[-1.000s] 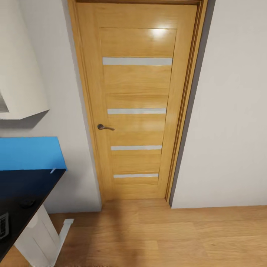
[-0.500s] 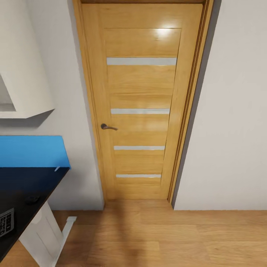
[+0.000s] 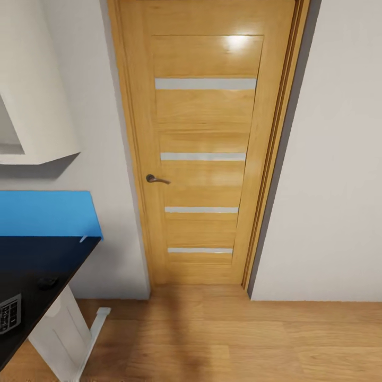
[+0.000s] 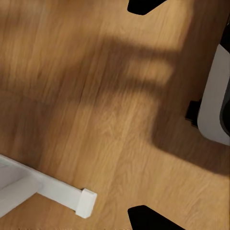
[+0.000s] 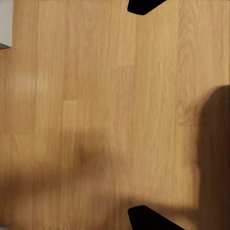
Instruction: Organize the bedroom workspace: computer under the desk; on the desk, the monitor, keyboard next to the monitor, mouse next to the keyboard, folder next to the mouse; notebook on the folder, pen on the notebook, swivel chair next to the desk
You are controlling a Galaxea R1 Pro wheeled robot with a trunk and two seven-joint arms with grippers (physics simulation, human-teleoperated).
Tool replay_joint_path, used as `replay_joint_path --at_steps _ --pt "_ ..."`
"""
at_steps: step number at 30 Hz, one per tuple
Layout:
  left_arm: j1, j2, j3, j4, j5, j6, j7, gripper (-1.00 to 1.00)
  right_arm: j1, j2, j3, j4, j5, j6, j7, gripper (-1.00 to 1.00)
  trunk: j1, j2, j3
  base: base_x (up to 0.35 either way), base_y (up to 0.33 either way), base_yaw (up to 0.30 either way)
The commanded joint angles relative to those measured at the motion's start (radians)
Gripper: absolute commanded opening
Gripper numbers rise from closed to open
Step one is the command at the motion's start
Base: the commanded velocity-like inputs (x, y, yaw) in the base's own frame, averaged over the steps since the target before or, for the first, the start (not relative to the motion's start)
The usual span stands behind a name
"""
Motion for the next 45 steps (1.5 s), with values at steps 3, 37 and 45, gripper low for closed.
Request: replay_joint_path --at_steps 3,37,45 --pt "0.000 0.000 0.004 0.000 0.000 0.000 0.001 1.00 -0.001 0.000 0.004 0.000 0.003 -0.002 -0.007 1.00 0.012 -0.022 -0.011 0.000 0.000 0.213" --pt "0.000 0.021 -0.002 -0.106 0.134 0.163 -0.014 1.00 -0.001 0.000 -0.003 -0.002 -0.007 -0.058 -0.010 1.00 0.081 -0.148 -0.067 0.000 -0.002 0.279" --pt "0.000 0.021 -0.002 -0.105 0.096 0.163 -0.013 1.00 -0.001 0.000 -0.003 0.000 -0.007 -0.069 -0.010 1.00 0.081 -0.148 -0.067 0.000 -0.260 0.283"
